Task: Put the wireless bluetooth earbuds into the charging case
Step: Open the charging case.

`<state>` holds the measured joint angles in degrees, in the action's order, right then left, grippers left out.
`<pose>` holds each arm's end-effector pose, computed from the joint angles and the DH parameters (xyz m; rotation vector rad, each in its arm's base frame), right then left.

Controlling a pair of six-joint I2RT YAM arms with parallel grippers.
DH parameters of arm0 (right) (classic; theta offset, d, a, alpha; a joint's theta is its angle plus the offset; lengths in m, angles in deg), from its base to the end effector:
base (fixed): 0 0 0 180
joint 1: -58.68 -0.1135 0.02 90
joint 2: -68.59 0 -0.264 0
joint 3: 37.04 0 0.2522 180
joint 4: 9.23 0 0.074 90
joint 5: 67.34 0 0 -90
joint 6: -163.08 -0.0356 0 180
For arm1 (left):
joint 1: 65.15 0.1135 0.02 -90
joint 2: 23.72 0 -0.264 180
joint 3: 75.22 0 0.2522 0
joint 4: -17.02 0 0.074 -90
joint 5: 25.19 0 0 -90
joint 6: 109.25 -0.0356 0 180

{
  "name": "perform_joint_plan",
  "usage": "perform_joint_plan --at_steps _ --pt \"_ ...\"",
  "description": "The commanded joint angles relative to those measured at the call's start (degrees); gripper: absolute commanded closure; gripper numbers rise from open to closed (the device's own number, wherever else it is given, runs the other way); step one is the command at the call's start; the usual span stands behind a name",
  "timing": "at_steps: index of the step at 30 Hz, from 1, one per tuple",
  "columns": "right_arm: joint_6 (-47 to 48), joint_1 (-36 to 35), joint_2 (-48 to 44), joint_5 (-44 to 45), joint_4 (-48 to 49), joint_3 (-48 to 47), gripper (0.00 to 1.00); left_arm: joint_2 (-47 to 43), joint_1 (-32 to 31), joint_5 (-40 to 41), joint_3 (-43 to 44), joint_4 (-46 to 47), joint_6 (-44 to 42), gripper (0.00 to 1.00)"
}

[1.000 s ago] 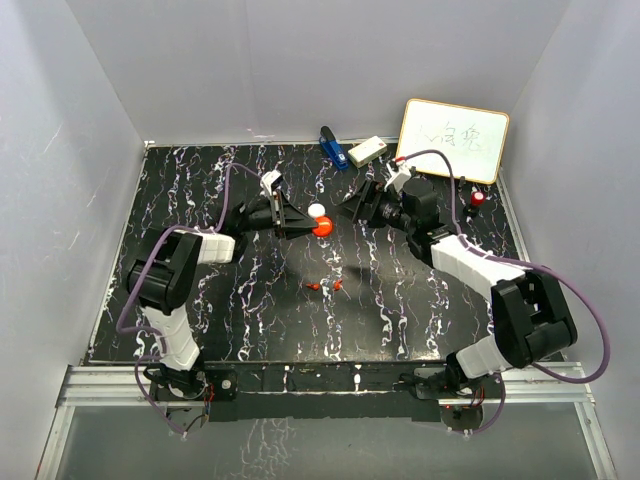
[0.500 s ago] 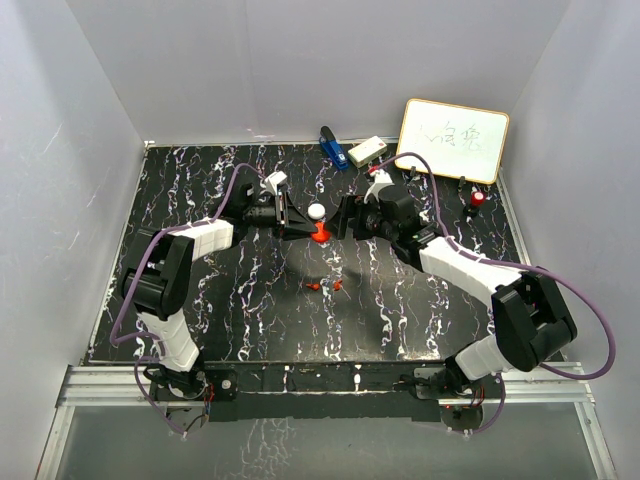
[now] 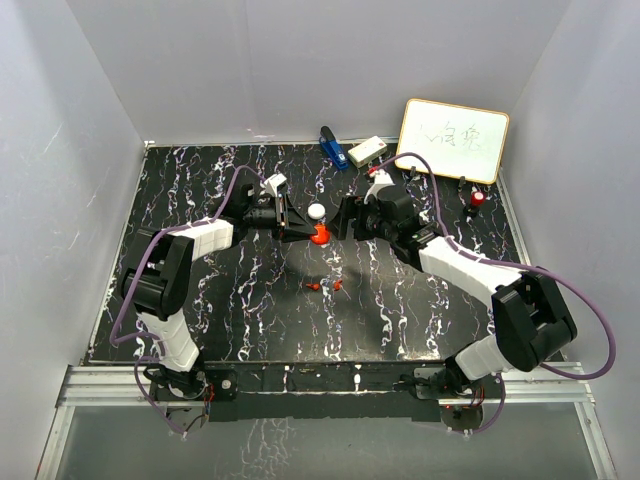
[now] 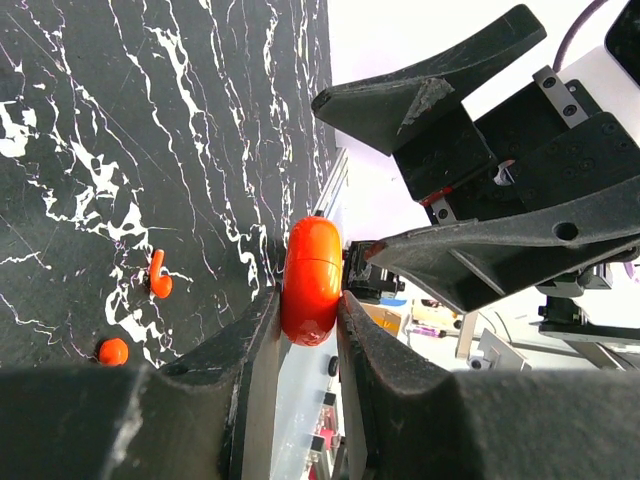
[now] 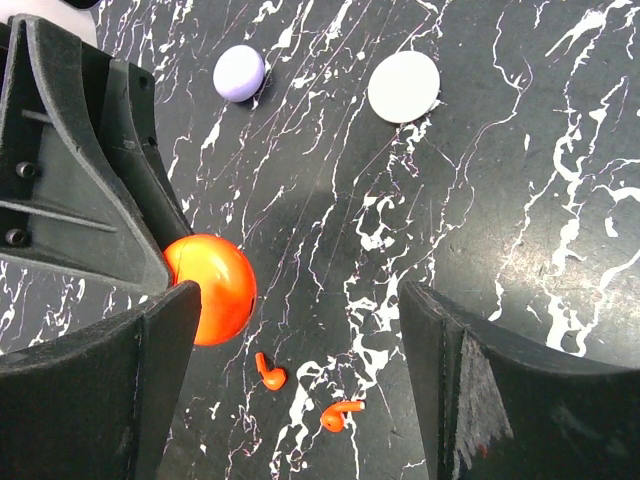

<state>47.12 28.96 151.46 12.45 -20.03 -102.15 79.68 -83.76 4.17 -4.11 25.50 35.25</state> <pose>0.2775 0.1657 0.2464 -0.1848 2.1470 0.7672 0.3484 -0.1501 0.1987 0.1148 2.2499 -1.8061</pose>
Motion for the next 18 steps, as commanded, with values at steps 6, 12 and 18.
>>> perform_joint_plan --at_steps 6,12,18 --pt "0.48 -2.15 0.62 1.78 1.61 -2.48 0.22 -3.72 -0.2 0.31 2.16 -1.2 -0.11 1.0" --pt "0.35 -2.35 2.45 3.25 1.52 -2.11 0.22 -4.63 -0.24 0.65 2.17 -1.3 0.15 1.0" --pt "0.2 -2.37 4.38 3.41 2.37 -2.0 0.21 -6.1 -0.2 0.92 2.03 -2.35 -0.1 1.0"
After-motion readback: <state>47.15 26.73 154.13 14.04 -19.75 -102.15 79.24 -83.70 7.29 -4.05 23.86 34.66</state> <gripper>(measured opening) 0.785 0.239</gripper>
